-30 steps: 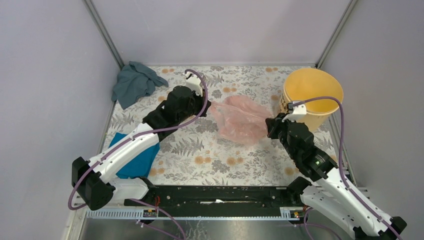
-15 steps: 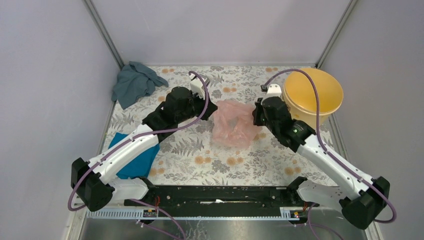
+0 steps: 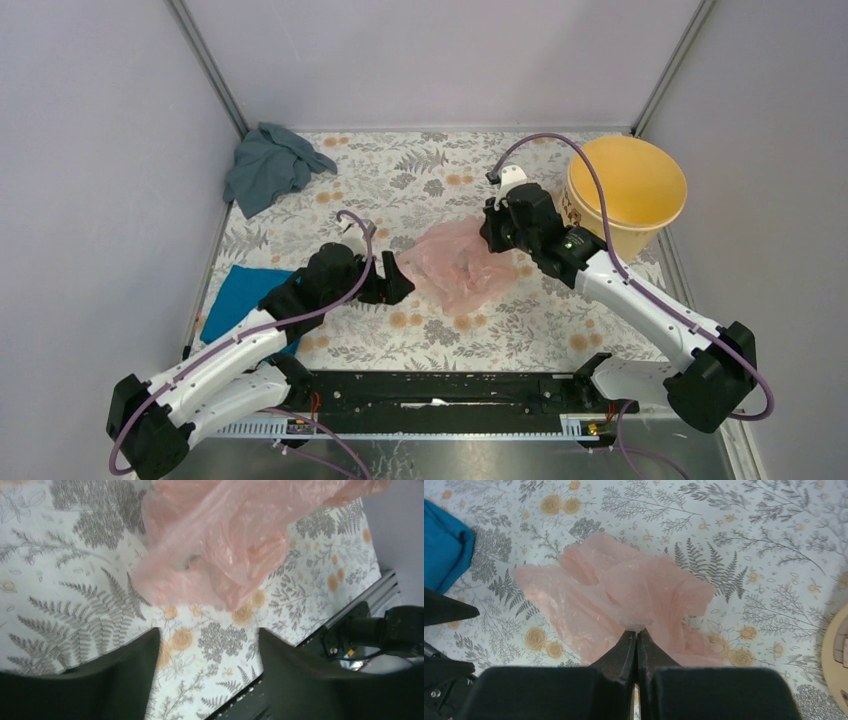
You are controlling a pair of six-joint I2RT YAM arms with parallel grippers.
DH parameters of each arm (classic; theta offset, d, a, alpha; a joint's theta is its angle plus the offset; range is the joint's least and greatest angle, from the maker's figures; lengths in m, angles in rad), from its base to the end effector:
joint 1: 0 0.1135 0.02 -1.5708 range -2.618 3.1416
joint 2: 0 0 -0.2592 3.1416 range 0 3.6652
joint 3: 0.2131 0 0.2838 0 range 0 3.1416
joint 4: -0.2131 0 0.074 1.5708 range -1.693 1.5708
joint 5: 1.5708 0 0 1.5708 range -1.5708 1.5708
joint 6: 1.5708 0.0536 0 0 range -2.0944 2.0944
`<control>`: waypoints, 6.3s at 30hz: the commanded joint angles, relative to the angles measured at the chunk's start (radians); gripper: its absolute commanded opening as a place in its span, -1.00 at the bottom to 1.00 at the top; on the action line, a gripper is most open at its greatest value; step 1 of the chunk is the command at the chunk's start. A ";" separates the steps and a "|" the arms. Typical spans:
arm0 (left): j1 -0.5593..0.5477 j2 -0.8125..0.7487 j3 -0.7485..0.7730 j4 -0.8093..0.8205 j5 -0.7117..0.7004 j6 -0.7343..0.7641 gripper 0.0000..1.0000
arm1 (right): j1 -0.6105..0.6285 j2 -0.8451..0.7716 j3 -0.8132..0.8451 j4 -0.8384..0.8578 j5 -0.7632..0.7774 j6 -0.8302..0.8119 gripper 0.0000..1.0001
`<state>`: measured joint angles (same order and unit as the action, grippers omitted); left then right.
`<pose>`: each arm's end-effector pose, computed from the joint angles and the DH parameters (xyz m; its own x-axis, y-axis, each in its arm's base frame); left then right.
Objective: Put the trash bags into the trash bin
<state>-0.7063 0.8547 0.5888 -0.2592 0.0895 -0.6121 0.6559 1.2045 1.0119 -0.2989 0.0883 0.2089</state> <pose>0.1821 -0.1617 0.2302 -0.7174 -0.1402 -0.6824 0.3581 0.7660 -0.5338 0.2590 0.1934 0.3012 -0.4791 -0.1080 -0.8711 -0.4564 0.8783 0.1421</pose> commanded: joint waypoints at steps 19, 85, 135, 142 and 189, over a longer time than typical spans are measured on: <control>0.009 0.004 -0.059 0.123 -0.200 -0.104 0.98 | -0.001 -0.001 -0.075 0.110 -0.148 -0.060 -1.00; 0.125 -0.337 -0.171 -0.065 -0.140 -0.289 -1.00 | 0.117 0.250 -0.223 0.086 0.175 1.287 0.75; 0.147 -0.311 -0.051 -0.229 -0.286 -0.169 -1.00 | 0.059 0.528 -0.100 0.156 0.062 0.968 0.42; 0.146 -0.307 -0.059 -0.210 -0.243 -0.158 -1.00 | 0.063 0.524 -0.099 0.148 0.094 1.075 0.16; 0.200 0.017 0.697 0.114 0.070 -0.044 -1.00 | 0.200 0.109 0.543 0.181 0.136 -0.111 -1.00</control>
<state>-0.4843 1.0367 1.5280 -0.2260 0.2020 -0.6586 0.8433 1.5490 1.8320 -0.2882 0.2932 0.1520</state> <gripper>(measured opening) 0.005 0.011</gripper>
